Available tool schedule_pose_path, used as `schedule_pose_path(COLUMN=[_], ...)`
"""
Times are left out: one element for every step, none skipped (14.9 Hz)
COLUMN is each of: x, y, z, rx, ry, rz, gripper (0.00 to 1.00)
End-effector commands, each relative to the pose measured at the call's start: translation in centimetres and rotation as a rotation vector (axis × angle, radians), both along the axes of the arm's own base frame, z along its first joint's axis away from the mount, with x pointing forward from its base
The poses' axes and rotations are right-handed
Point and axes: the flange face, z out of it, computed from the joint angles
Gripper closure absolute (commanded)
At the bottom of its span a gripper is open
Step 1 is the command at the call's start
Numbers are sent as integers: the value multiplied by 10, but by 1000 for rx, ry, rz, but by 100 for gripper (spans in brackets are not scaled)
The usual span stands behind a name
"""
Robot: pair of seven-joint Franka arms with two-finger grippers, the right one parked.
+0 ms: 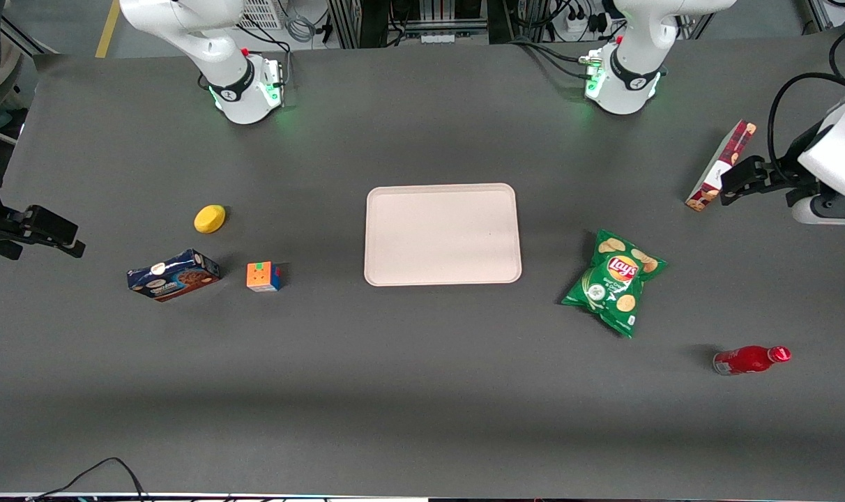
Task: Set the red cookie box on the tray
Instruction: 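Lower the open left gripper over the upright red plaid cookie box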
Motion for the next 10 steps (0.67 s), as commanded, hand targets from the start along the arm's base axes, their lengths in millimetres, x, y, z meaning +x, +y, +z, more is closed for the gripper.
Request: schedule_pose_path(x=[5, 5, 5, 5, 6, 5, 2, -2, -6, -11], y=[4, 4, 4, 4, 6, 5, 2, 1, 3, 8], z=[2, 2, 3, 3, 0, -1, -3, -5, -14, -23], rx=[8, 8, 10, 9, -2, 1, 16, 19, 23, 38], ry=[-8, -8, -10, -11, -3, 11, 21, 48, 77, 96], rz=[-29, -29, -29, -29, -23, -27, -35, -36, -33, -29], gripper=[0, 0, 0, 0, 0, 0, 0, 0, 0, 0])
